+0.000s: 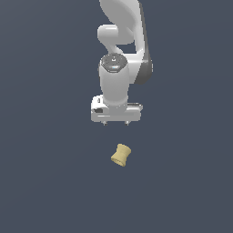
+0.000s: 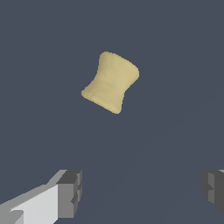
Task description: Pick up the object and move it to a goal position.
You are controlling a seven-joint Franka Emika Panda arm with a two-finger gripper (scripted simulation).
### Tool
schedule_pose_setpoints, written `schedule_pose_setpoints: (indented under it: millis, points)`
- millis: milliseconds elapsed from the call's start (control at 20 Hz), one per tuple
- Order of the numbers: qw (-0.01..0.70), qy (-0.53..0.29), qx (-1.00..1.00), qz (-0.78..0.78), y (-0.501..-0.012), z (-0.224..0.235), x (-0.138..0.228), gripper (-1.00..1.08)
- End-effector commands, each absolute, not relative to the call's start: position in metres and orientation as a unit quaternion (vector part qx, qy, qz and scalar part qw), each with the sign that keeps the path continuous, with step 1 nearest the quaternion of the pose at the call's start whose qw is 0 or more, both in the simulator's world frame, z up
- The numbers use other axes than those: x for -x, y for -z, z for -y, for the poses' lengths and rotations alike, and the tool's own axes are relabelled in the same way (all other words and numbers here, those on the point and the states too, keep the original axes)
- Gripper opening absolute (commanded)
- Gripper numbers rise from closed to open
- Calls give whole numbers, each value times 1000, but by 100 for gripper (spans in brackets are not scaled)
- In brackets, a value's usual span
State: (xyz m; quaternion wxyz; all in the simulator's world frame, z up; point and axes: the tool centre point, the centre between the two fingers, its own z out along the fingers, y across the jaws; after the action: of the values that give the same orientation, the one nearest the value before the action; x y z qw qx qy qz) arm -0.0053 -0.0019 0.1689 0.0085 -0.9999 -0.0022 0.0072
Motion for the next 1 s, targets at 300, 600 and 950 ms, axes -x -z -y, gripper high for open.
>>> schedule_pose_setpoints:
  millis: [300, 600, 950]
  points:
    - [7, -18, 1000, 11, -164, 0, 11, 100]
    - [7, -22, 1000, 15, -162, 0, 13, 100]
    - [6, -20, 1000, -10, -157, -2, 2, 100]
